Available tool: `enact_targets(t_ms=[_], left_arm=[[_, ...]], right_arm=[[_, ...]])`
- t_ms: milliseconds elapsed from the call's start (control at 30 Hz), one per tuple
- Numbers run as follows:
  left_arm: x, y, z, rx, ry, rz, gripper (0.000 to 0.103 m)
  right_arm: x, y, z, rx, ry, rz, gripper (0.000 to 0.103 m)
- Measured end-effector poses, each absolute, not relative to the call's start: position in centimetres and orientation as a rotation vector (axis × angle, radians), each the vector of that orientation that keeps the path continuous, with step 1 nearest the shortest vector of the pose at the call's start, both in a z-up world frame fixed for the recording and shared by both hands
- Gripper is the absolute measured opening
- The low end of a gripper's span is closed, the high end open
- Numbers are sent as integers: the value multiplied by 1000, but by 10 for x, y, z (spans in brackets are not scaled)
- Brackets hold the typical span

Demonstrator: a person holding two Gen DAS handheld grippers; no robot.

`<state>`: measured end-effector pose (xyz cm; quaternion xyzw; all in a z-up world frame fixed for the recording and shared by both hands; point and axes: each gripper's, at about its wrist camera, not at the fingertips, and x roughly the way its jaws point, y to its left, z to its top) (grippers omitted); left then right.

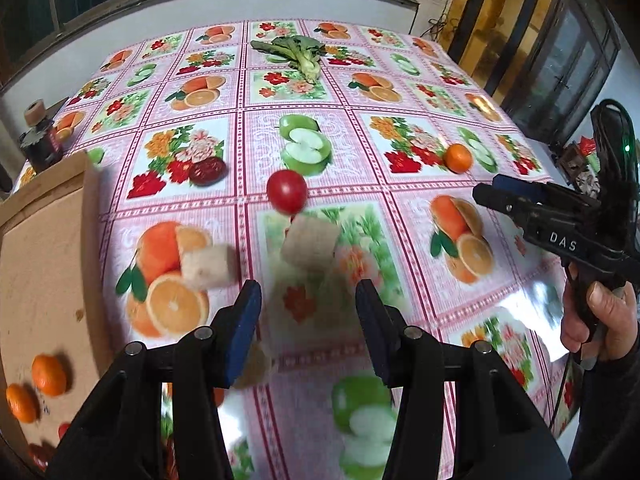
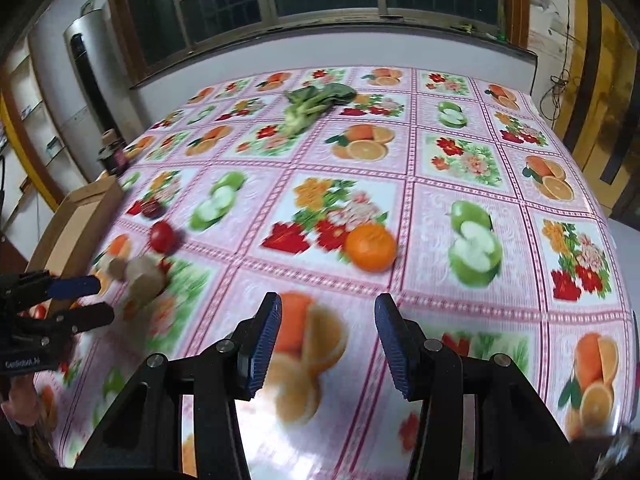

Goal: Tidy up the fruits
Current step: 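Grasp a white root piece with the left tool while the right tool grasps an orange, then carry the root piece and orange over the cardboard box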

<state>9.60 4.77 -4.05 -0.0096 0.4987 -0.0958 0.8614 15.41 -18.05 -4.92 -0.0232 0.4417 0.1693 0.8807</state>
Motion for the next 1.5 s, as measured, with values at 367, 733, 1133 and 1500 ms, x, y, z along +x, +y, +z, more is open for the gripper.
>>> enact_targets(t_ms=[367, 733, 1133, 1500], left_arm=[[127, 32, -64, 13, 1077, -179, 45], [115, 32, -60, 20, 1044, -168, 32], [80, 42, -41, 10, 1010, -145, 32], [54, 77, -29, -33, 988, -104, 32]], right_arm=[[202, -179, -63, -82, 923, 300, 49], [176, -178, -52, -66, 896, 327, 32], [111, -132, -35, -14, 886, 511, 32], [88, -84, -27, -28, 883, 624, 32]])
